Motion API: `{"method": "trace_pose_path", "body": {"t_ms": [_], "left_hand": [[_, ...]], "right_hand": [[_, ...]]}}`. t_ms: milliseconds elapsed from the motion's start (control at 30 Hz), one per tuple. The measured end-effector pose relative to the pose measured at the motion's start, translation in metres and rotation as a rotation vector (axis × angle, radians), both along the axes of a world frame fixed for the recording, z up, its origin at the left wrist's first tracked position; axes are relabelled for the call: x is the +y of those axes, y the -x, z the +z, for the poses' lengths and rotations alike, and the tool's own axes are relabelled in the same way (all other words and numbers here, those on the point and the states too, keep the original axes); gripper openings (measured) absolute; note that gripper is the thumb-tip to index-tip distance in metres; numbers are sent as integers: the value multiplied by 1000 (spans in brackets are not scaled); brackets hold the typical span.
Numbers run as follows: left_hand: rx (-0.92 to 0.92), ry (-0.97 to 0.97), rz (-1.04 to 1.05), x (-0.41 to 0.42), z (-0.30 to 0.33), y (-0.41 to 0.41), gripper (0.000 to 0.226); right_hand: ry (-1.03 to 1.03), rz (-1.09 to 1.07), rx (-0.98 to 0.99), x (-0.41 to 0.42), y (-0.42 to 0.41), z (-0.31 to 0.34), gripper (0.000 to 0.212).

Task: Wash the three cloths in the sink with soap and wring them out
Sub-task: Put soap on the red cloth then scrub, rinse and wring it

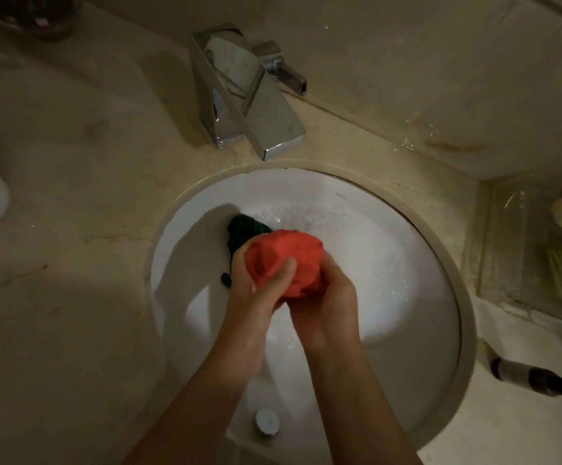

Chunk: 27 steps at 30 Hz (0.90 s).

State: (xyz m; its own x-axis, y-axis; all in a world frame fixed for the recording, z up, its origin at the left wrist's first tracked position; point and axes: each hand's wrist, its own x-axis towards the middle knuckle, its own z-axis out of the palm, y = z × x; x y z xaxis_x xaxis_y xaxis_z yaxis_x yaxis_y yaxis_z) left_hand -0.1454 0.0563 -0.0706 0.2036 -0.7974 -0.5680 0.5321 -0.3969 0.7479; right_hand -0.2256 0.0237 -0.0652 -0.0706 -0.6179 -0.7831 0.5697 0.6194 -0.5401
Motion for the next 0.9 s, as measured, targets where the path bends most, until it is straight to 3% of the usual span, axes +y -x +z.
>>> {"method": "trace_pose_path", "body": {"t_ms": [133, 233, 367, 467, 567, 633, 767, 833, 900], "left_hand": [[-312, 47, -27, 0, 5, -8, 47], [-284, 61, -46, -1, 8, -14, 46], [-297, 61, -34, -3, 10, -7, 38], [-307, 45, 113, -3, 11, 10, 10], [-480, 122, 211, 0, 10, 13, 5], [-643, 239, 194, 2, 6, 8, 13], [-968, 426, 13, 0, -3, -8, 17], [-1134, 473, -117, -2, -7, -14, 26], [-1224, 519, -232, -2, -13, -19, 33]], "right_hand": [[-23, 110, 340, 7, 4, 6, 43], [95, 135, 366, 8, 7, 13, 33], [256, 352, 532, 18, -4, 16, 20], [244, 404, 388, 25, -21, 17, 48], [200, 409, 237, 21, -30, 9, 65], [180, 387, 96, 17, -32, 2, 62], [139, 297, -183, 20, -34, -2, 28], [115, 279, -203, 24, -33, -4, 24], [27, 345, -124, 28, -33, -8, 34]]}}
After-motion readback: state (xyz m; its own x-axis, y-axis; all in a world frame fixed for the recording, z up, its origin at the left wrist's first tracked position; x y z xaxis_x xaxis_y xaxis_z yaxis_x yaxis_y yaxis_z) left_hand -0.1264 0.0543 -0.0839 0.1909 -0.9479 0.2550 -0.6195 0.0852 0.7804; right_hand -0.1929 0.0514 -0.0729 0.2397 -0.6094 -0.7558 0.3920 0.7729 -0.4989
